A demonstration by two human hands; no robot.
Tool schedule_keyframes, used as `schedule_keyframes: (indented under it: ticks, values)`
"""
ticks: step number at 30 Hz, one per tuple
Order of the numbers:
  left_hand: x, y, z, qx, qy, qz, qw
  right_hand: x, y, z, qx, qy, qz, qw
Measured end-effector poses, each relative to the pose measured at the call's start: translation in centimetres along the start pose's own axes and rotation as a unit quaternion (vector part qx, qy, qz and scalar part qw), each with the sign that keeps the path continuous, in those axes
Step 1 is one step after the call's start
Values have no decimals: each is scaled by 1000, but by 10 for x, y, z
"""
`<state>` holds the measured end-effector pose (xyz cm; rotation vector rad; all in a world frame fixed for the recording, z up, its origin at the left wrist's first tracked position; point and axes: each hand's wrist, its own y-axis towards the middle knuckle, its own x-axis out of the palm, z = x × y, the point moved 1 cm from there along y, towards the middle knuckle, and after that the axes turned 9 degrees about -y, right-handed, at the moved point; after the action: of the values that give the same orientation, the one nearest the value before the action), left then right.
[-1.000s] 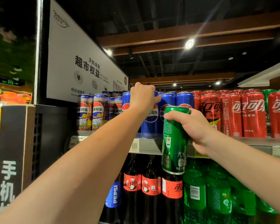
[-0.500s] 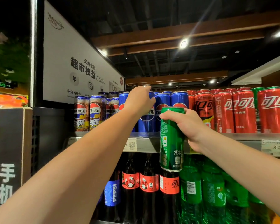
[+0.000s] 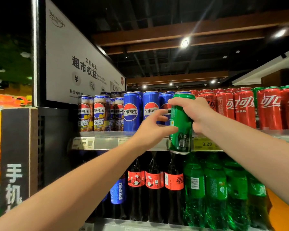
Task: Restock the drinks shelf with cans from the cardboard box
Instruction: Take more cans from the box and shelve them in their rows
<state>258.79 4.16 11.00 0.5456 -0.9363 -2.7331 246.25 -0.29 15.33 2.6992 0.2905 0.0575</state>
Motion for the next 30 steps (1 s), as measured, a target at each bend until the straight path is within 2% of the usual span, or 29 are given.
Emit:
schedule_keyframes:
  ticks: [4, 7, 10, 15, 21, 30]
  values:
    - [18, -1, -4, 58, 84, 14, 995, 4, -9, -6, 16, -3, 15, 1000]
    - [29, 0, -5, 74, 64, -8, 995, -3, -17, -9, 24, -24, 6, 999]
    - [37, 1, -6, 78, 22, -19, 997, -20, -25, -11, 30, -40, -53, 997]
    - [50, 8, -2, 60, -87, -60, 993, -71, -39, -4, 2, 7, -124, 992]
    - [88, 23, 19, 34, -205, -108, 972, -129, -61, 25, 29, -92, -171, 981]
    - [178, 22, 48, 10, -279, -183, 943, -205, -85, 29, -2, -164, -81, 983]
